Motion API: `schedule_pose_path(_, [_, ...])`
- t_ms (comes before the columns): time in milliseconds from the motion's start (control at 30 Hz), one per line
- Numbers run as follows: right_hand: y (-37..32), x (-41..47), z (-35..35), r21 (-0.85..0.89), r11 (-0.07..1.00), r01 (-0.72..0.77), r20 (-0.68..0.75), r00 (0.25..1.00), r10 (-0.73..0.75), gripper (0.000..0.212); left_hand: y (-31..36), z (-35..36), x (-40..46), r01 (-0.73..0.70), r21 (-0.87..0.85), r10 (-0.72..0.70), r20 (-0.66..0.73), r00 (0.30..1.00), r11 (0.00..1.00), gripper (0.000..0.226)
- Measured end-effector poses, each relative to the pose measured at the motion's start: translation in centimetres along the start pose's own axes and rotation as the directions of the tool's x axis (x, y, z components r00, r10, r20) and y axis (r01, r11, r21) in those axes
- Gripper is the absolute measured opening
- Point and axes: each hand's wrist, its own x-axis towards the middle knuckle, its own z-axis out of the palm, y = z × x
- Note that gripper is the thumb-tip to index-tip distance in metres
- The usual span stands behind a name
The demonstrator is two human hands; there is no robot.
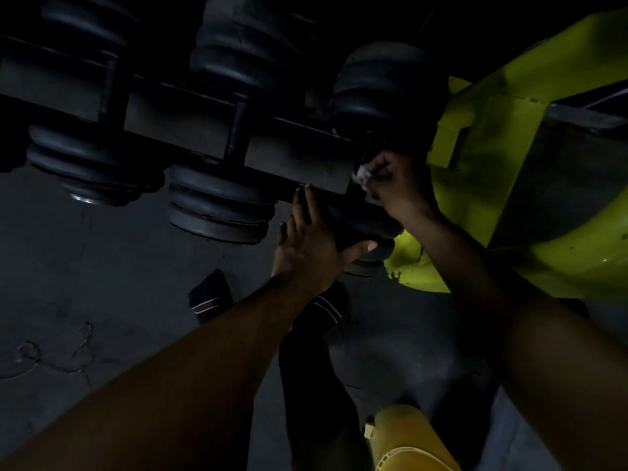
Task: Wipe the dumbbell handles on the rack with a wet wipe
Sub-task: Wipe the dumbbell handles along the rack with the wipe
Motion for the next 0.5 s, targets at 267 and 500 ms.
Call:
schedule_pose_path(267, [0.1,0.2,-0.6,-0.061,0.954,-0.294,0.076,0.951,0.298,0.012,0.2,0.0,-0.1,0.024,-0.013,-0.024,-0.003,1.000,1.000,0.141])
schedule_pose_path(500, [-0.1,-0.2,-0.2,-0.224,0.934,-0.277,0.095,0.948,0.304,0.003,0.0,0.1,-0.2,0.004,-0.032,-0.004,-0.006,1.000,0.999,0.141])
